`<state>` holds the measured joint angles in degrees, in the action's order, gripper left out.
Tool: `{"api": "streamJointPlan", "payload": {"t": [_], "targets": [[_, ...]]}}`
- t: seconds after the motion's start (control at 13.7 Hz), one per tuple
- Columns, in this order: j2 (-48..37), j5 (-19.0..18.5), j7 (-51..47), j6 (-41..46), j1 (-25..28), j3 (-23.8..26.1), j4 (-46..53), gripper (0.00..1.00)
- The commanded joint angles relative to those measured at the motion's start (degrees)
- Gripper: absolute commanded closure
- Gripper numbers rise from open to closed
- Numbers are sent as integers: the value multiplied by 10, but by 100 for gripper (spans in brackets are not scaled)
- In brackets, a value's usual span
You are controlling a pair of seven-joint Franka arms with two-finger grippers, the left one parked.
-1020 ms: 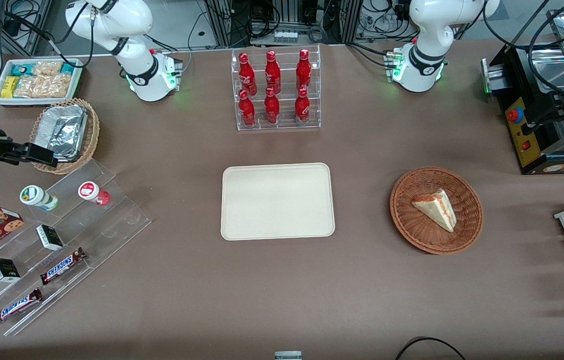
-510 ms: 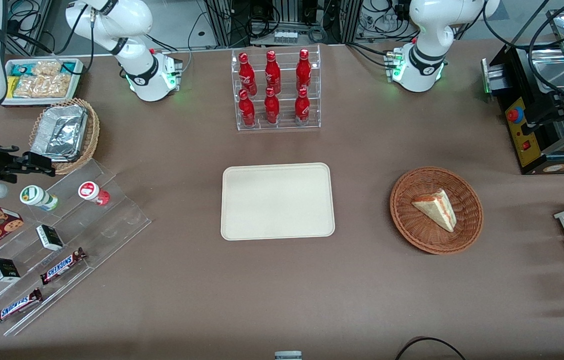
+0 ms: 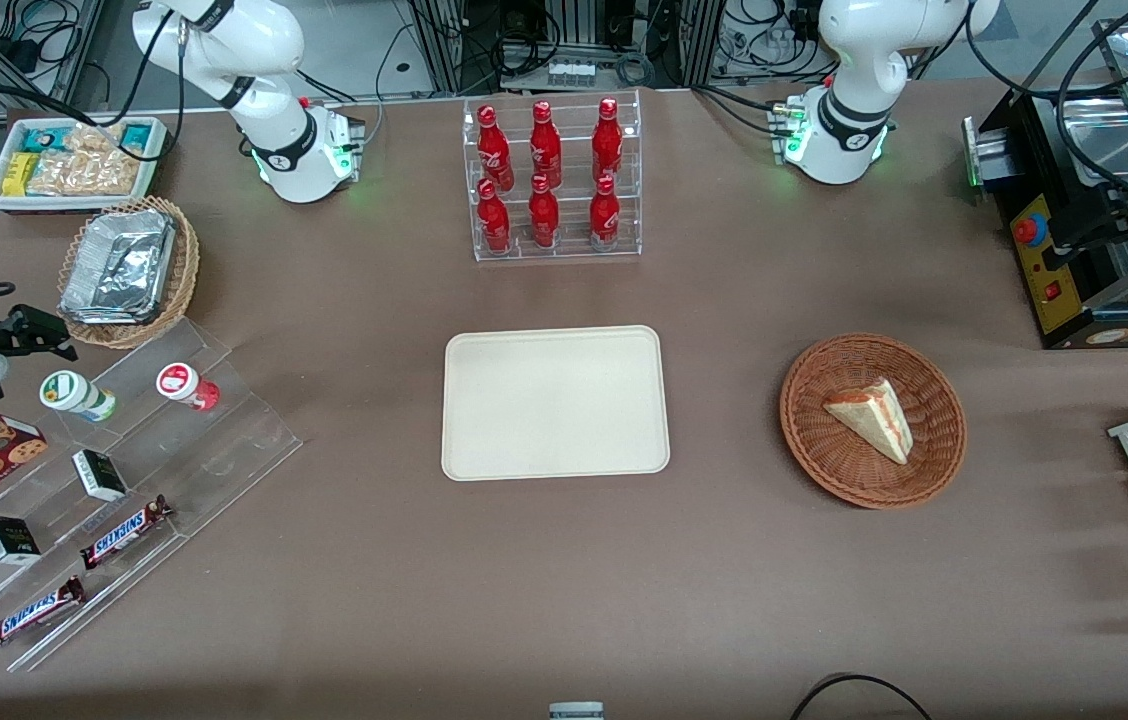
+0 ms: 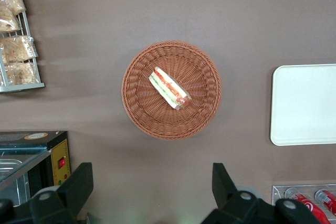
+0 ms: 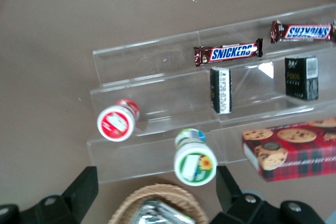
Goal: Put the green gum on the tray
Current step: 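Move the right gripper over the acrylic stand toward the green gum tub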
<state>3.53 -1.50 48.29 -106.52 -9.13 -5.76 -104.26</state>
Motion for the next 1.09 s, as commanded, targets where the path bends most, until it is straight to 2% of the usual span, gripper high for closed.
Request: {"api": "streamJointPlan", "payload": {"t": [0.0,0.15,0.51,1.02], "targets": [[9,-3,67,-39,-18,3,-20,0],[18,-3,99,-49,-25,3,-22,0],[45,34,161,-61,-54,3,-29,0],[42,35,182,-124,-70,3,-87,0]]}}
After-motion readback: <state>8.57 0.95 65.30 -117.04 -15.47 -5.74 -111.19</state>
